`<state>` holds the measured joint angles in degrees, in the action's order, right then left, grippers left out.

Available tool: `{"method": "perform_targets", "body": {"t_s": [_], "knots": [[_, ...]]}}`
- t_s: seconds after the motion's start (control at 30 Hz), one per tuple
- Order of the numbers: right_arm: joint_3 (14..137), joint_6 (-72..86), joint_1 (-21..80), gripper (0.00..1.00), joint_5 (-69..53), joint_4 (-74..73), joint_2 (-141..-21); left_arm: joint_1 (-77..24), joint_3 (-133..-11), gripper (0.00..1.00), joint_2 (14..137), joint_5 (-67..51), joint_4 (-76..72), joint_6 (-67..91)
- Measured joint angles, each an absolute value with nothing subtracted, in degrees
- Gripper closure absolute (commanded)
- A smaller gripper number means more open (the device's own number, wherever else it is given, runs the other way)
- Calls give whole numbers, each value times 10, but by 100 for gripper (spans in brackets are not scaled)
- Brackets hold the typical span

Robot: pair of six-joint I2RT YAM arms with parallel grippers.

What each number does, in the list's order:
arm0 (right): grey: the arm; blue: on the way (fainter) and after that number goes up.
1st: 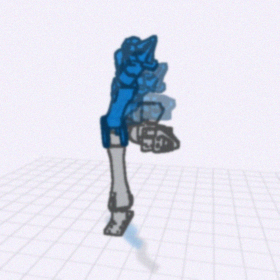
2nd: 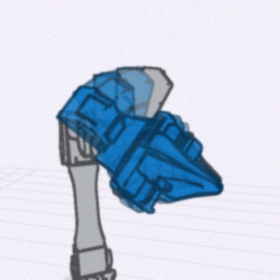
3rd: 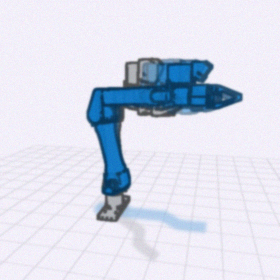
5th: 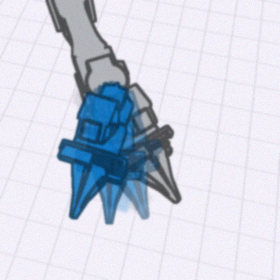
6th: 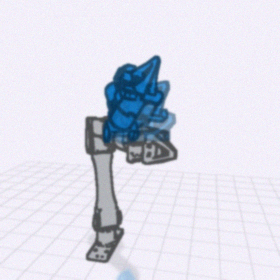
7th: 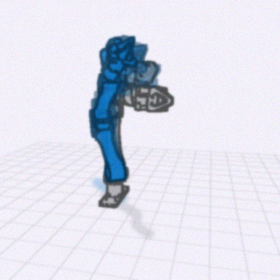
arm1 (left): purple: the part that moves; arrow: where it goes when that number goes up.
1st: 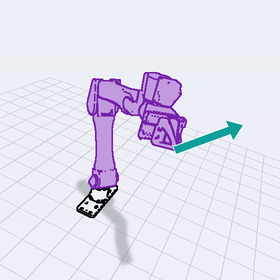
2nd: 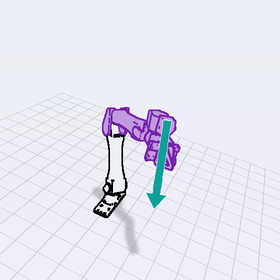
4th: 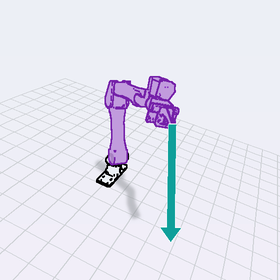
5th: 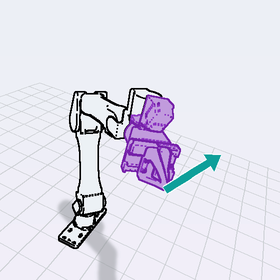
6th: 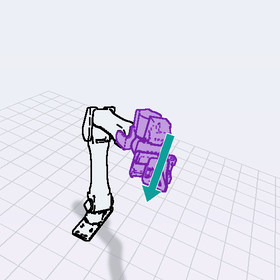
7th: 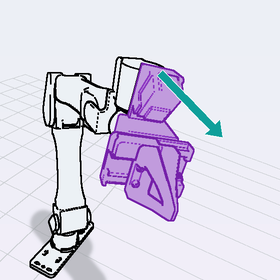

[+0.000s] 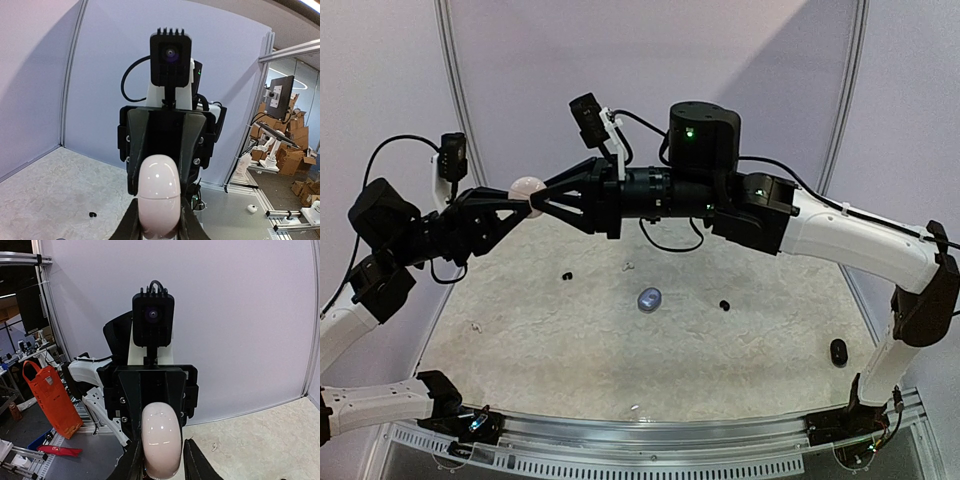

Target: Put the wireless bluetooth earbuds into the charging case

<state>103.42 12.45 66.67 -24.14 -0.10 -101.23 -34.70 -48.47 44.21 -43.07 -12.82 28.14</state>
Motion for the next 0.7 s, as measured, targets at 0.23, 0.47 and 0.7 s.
{"method": "perform_targets", "body": {"t_s": [0.23, 0.47, 0.7], "knots": [[1057, 126, 666, 100, -263, -17, -1025, -346, -483, 100, 442, -433, -133, 285], [1057, 112, 666, 100, -262, -39, -1025, -346, -484, 28, 438, -432, -99, 249], [1072, 38, 668, 100, -230, -168, -1024, -345, -543, 32, 435, -442, 174, -34]]}}
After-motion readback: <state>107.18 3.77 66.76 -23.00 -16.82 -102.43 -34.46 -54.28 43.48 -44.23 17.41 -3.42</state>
